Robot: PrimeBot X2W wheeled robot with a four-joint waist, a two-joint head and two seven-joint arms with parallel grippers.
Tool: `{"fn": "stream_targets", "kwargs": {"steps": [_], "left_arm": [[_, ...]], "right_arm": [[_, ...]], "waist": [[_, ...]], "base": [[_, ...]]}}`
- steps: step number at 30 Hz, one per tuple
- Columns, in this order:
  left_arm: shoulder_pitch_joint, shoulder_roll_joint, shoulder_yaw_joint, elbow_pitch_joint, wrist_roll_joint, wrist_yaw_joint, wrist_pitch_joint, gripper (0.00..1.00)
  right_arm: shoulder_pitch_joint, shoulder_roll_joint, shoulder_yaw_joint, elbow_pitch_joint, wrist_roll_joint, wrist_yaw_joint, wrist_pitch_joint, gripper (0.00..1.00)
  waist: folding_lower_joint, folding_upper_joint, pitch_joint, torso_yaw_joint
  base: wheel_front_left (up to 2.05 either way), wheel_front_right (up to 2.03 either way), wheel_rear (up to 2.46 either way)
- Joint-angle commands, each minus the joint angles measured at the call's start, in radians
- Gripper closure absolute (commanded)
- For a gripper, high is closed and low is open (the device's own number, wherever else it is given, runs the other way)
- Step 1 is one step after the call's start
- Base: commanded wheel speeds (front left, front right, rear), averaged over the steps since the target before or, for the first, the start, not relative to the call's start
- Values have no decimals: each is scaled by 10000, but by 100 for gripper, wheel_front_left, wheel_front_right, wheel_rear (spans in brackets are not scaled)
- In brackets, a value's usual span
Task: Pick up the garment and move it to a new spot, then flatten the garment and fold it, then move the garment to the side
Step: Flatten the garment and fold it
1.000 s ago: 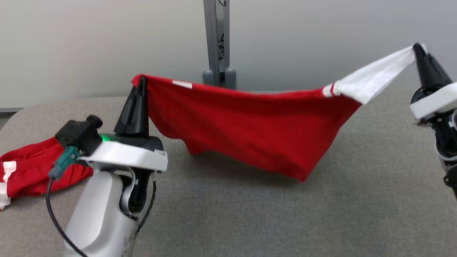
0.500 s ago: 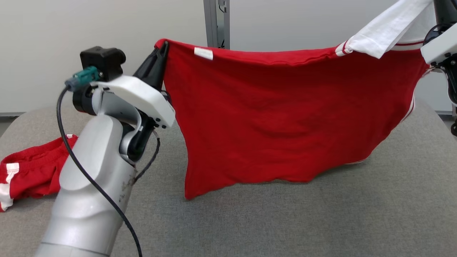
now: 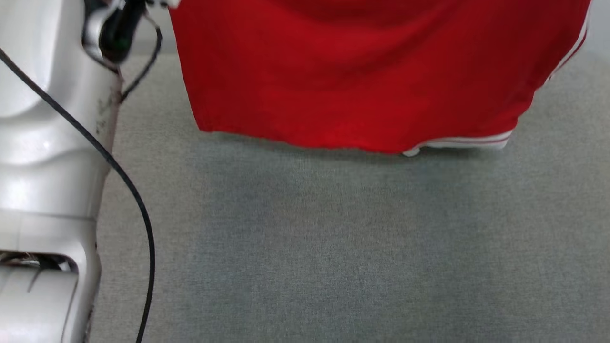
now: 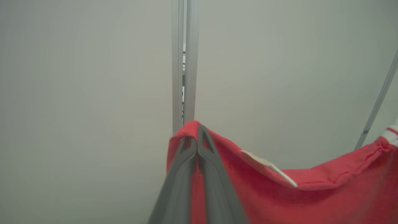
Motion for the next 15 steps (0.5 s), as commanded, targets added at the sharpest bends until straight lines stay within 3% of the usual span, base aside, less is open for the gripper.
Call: {"fn": "stream_targets", "kwargs": {"steps": [1, 6, 11, 15], "left_arm": [[-601, -15, 87, 225, -1, 82, -145, 100], [-2856, -143, 171, 1204, 451, 441, -1668, 100], [-4348, -519, 705, 2171, 31, 551, -3583, 100], [-5078, -606, 1340, 1472, 193, 753, -3931, 100]], "right_arm": [[-485, 20, 52, 154, -144, 5, -330, 100], [-2568, 332, 411, 934, -15, 7, -1818, 100], [-4014, 494, 1027, 1633, 136, 7, -3993, 100], [-4756, 381, 773, 1100, -190, 7, -4413, 100]], "waist": [[0, 0, 1704, -221], [0, 0, 2893, -289], [0, 0, 3671, -352], [0, 0, 4240, -273]], "base": [[0, 0, 0], [0, 0, 0], [0, 0, 0], [0, 0, 0]]}}
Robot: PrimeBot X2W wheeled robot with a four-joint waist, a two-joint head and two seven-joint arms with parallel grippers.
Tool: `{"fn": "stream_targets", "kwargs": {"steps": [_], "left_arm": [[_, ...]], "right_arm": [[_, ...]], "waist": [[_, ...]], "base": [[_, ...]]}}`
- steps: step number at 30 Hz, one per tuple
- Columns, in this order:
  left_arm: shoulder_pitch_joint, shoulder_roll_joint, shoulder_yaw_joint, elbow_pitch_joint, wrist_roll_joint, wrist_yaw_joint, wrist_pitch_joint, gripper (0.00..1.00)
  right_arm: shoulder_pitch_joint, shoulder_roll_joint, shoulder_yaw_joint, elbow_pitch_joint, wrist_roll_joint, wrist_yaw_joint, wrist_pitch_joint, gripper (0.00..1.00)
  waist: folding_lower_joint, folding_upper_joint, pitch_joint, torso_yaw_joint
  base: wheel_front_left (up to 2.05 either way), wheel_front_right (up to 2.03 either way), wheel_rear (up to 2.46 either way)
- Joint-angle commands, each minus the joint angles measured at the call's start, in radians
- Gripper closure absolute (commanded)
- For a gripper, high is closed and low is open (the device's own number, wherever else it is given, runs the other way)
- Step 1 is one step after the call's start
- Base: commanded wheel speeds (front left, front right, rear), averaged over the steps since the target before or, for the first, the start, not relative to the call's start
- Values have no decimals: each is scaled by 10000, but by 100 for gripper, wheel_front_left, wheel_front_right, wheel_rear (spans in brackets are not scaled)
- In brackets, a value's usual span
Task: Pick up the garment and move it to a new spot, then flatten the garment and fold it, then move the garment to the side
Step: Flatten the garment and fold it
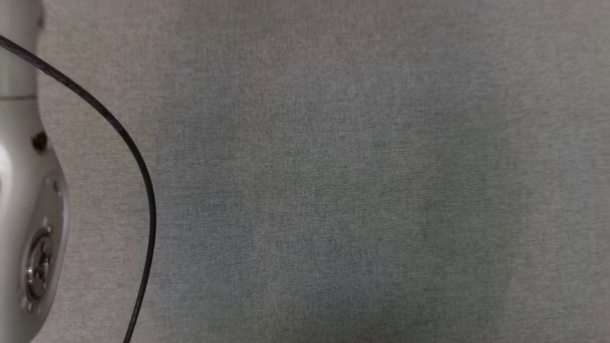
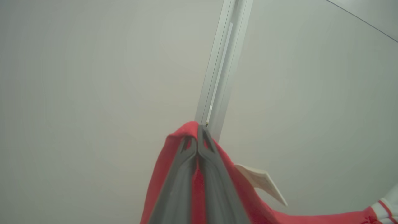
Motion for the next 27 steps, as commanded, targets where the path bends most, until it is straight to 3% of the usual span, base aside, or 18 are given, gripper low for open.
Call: {"fn": "stream_targets", "kwargs": {"steps": [1, 4, 7, 16, 22, 27], "left_arm": [[-175, 22, 305, -698, 304, 51, -44, 100], [416, -62, 700, -1712, 824, -106, -26, 100], [973, -89, 796, -1784, 1017, -362, -32, 100], [2294, -106, 100, -518, 768, -720, -41, 100], [3206, -108, 25, 655, 1045, -482, -40, 100], [3953, -116, -29, 1482, 1434, -594, -40, 100]], "right_arm": [[-179, -173, -461, -842, -344, 9, -93, 100], [712, 184, -1193, -1966, -754, 9, -62, 100], [1409, 237, -1050, -2053, -922, 9, -53, 100], [3227, 56, 141, -510, 90, 7, -63, 100], [4265, 4, 336, 220, 885, 7, -63, 100], [5183, -82, 804, 913, 1522, 7, -63, 100]], "waist": [[-1, 0, 680, 48], [-1, 0, 1006, 142], [-1, 0, 1092, 181], [-1, 0, 1036, 230], [-1, 0, 476, 256], [-1, 0, -203, 284]], "base": [[0, 0, 0], [0, 0, 0], [0, 0, 0], [0, 0, 0], [0, 0, 0], [0, 0, 0]]}}
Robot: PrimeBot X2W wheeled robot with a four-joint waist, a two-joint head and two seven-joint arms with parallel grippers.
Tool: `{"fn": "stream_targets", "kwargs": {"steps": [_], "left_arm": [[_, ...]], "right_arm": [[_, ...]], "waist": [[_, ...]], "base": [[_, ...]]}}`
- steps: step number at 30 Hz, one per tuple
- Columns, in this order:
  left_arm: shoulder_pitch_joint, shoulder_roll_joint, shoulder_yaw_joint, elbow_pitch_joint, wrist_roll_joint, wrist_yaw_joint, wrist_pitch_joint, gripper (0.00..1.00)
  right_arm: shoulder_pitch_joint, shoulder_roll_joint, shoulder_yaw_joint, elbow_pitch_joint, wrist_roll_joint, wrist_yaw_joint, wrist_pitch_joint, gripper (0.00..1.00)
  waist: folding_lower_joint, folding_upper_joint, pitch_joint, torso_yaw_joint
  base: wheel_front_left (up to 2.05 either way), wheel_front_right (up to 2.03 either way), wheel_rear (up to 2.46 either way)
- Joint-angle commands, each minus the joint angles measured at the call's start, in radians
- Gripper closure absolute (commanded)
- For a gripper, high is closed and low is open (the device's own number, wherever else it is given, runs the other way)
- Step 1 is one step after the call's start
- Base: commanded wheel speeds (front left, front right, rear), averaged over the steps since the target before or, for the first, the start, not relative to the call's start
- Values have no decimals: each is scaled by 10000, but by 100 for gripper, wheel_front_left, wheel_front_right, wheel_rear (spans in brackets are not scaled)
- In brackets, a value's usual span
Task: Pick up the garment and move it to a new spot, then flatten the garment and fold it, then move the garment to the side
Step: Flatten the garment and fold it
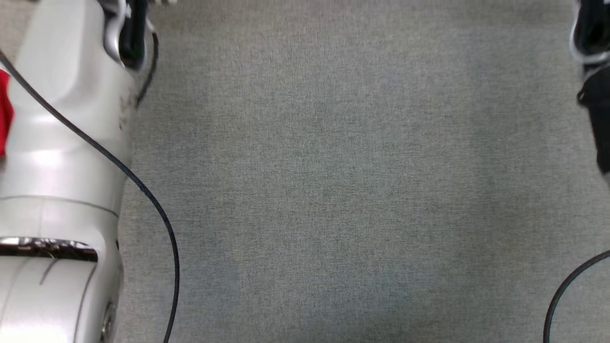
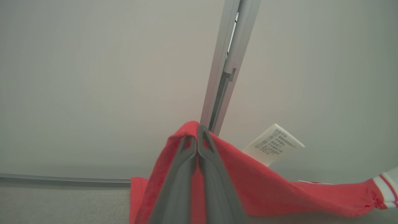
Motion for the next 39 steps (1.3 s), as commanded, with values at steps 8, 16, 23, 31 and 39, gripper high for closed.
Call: {"fn": "stream_targets", "kwargs": {"steps": [8, 16, 23, 31, 39], "left_arm": [[1051, 89, -381, 1533, 400, -278, -8, 100], [2363, 41, -868, 2522, 120, -568, 188, 100], [3787, 32, -2531, 2292, -358, -575, 661, 100], [5318, 606, -4707, 1591, -1236, -574, 770, 100], [5918, 1080, -5858, 1276, -1849, -576, 376, 100]], "right_arm": [[1499, -630, 1404, 1083, 1475, 5, 553, 100], [3318, -1266, 2330, 916, 3221, 5, 1614, 100], [4645, -1540, 3267, 655, 3922, 5, 2286, 100], [5591, -2133, 4030, 301, 4446, 5, 2721, 100], [6288, -2496, 4388, 226, 4912, 2, 3251, 100]], "waist": [[-1, 0, -1367, 160], [-1, 0, -2614, 385], [-1, 0, -3571, 483], [-1, 0, -4488, 691], [-1, 0, -5046, 787]], "base": [[0, 0, 0], [0, 0, 0], [0, 0, 0], [0, 0, 0], [0, 0, 0]]}}
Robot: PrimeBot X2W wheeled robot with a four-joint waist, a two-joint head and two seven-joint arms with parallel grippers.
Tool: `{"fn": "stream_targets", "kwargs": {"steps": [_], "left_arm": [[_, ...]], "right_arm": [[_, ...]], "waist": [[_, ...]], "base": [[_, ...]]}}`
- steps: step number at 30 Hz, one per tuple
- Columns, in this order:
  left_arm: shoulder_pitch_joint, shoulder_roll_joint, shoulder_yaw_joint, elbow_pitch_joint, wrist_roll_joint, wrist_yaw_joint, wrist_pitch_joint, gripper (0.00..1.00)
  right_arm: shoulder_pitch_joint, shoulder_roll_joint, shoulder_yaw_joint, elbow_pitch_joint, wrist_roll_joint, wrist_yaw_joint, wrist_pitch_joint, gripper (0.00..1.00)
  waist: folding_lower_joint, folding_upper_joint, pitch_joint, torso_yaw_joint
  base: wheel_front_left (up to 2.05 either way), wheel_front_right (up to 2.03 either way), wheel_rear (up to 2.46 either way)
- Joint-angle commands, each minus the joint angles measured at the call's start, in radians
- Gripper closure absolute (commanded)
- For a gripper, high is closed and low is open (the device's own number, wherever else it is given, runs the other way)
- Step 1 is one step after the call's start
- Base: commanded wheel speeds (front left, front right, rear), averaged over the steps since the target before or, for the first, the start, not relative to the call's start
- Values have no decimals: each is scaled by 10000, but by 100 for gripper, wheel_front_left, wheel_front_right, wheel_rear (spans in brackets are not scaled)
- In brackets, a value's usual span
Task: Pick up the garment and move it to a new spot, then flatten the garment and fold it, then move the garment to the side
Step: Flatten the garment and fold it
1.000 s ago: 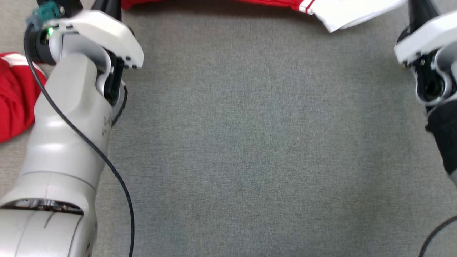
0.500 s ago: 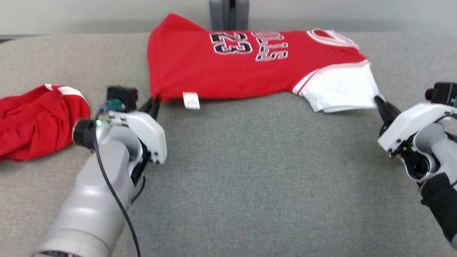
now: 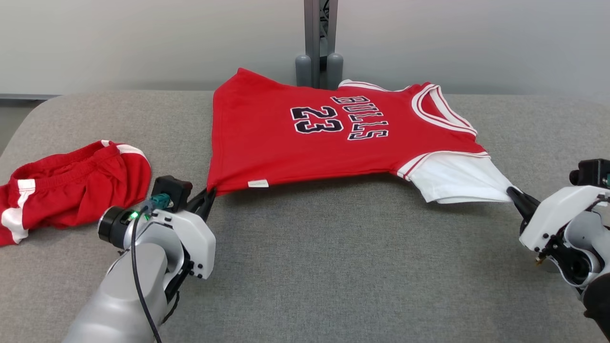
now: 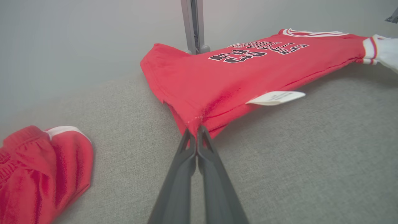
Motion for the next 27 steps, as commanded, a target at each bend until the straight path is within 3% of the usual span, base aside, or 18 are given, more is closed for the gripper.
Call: {"fn": "stream_targets", "kwargs": {"steps": [1, 15, 27], "left_arm": [[241, 134, -184, 9, -56, 7, -83, 100], [674, 404, -1632, -223, -434, 8, -383, 100], [1273, 722, -2551, -233, -586, 8, -429, 100]], "right_arm": [[258, -180, 31, 95, 134, -2, 102, 100], [972, -457, 300, 256, 618, -2, 835, 100], [2015, -1517, 677, -1529, 2179, -2, 3802, 100]], "waist": [[0, 0, -131, 33], [0, 0, -628, 65], [0, 0, -1069, 81]], "base": [[0, 0, 0], [0, 0, 0], [0, 0, 0]]}}
